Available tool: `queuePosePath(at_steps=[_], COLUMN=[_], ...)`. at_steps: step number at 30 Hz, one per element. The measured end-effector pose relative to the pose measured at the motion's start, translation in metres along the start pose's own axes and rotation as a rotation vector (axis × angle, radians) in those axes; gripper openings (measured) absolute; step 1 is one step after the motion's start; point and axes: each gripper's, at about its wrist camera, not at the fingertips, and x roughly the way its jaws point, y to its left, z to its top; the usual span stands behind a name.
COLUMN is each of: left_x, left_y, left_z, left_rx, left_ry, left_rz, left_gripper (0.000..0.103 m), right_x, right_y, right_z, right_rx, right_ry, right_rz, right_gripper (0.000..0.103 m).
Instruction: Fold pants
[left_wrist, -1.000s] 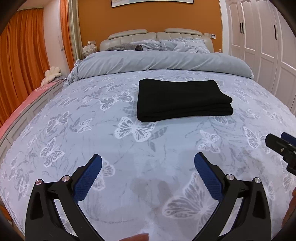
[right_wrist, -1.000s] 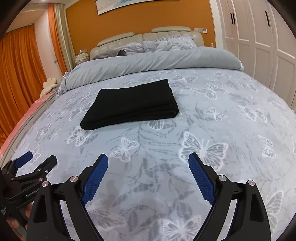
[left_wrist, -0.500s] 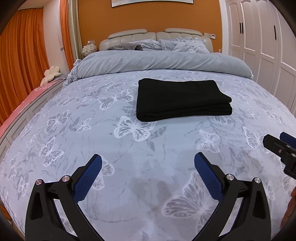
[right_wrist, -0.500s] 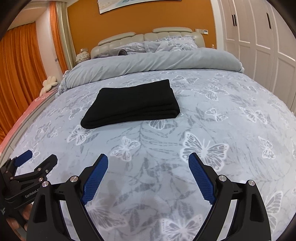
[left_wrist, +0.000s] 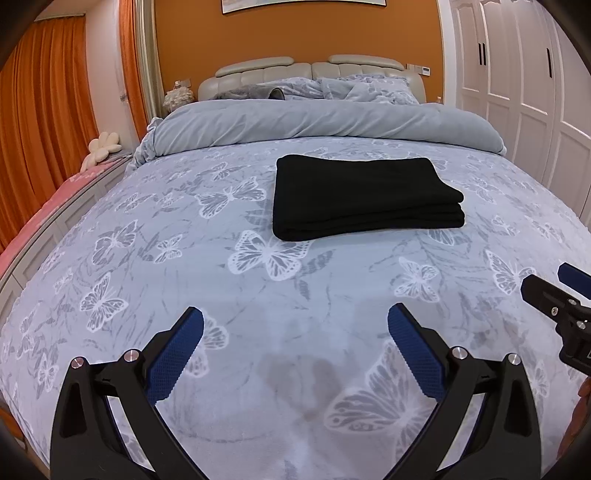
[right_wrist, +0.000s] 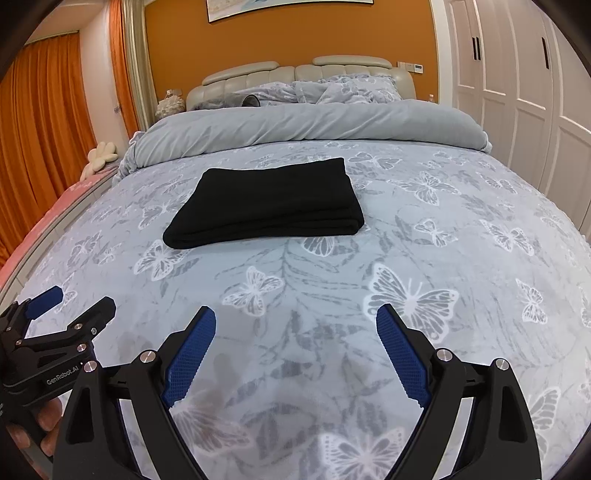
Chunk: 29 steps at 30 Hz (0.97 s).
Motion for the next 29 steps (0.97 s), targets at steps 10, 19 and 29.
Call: queuePosePath(at_steps=[10,19,29], left_x=[-0.010,-0.010,-0.009], left_y=[-0.005,-0.003,-0.004], left_z=[-0.001,-0.001,-0.003], left_rx=[0.014,0.014,0.026], left_ry=[-0.062,-0.047,-0.027], left_rz=[-0.036,-0.018,-0.032], left_gripper=[0.098,0.098,0.098], right_x=[-0.001,0.000,-0.001], right_y=[0.002,-0.002,-0.004], right_z=[-0.001,-0.001,-0.002], right_rx=[-0.008,-0.018,-0.024], right_ry=[0.000,0.001,0.002], right_rz=[-0.002,-0.001,-0.001], right_gripper=[0.086,0.086,0.086])
